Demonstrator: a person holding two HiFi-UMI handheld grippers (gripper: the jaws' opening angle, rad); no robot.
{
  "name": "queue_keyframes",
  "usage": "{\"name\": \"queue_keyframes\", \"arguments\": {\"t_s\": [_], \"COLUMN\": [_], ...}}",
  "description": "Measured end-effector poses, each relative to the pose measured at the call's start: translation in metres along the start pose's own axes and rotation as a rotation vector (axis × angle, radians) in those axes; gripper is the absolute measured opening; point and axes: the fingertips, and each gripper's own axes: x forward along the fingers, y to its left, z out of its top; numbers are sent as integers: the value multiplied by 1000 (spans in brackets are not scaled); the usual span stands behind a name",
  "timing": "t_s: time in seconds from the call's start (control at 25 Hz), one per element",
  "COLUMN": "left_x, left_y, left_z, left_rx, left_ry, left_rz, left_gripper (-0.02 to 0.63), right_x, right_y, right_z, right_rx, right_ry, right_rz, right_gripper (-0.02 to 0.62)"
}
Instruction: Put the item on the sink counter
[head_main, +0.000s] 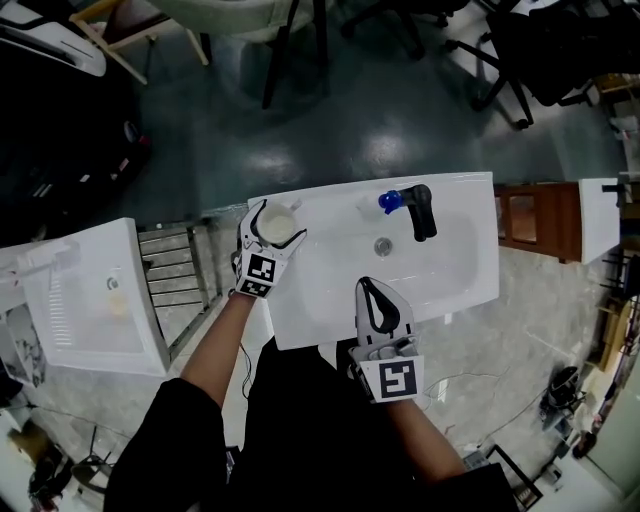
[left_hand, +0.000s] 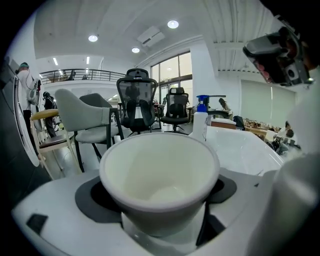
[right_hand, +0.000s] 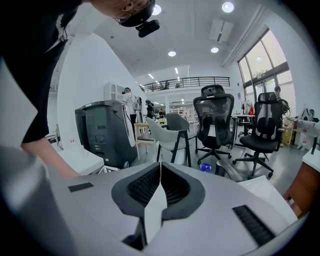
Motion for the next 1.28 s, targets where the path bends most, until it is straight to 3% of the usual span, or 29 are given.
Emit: {"name": "queue_keyframes", "arguments": {"t_s": [0.08,0.28,0.6,0.88,1.12,1.28], "left_x": [-1,-7,-22,-49,-85,-114], "left_y": [-1,3,0,0,-21,-41], "left_z": [-2,1,-2,-17,-10,3], "left_rx": [0,-35,-110,-133,-166,-203], "left_ry": [13,2,-1,11,-1,-20], "left_rz": [14,62,53,116,171,205], "left_gripper": [459,460,460,460,460,460], "right_x": [-1,0,-14,-27,-46,-68], "right_y": [0,-1,2,10,10,2], "right_z": [-5,1,-11,-5,-8,-13], "right_rx": [9,2,31,39,-29,-7], "right_ry": [50,4,63,12,5,6], "right_rz": [4,13,25,67,102,109], "right_gripper": [32,32,32,32,32,32]}}
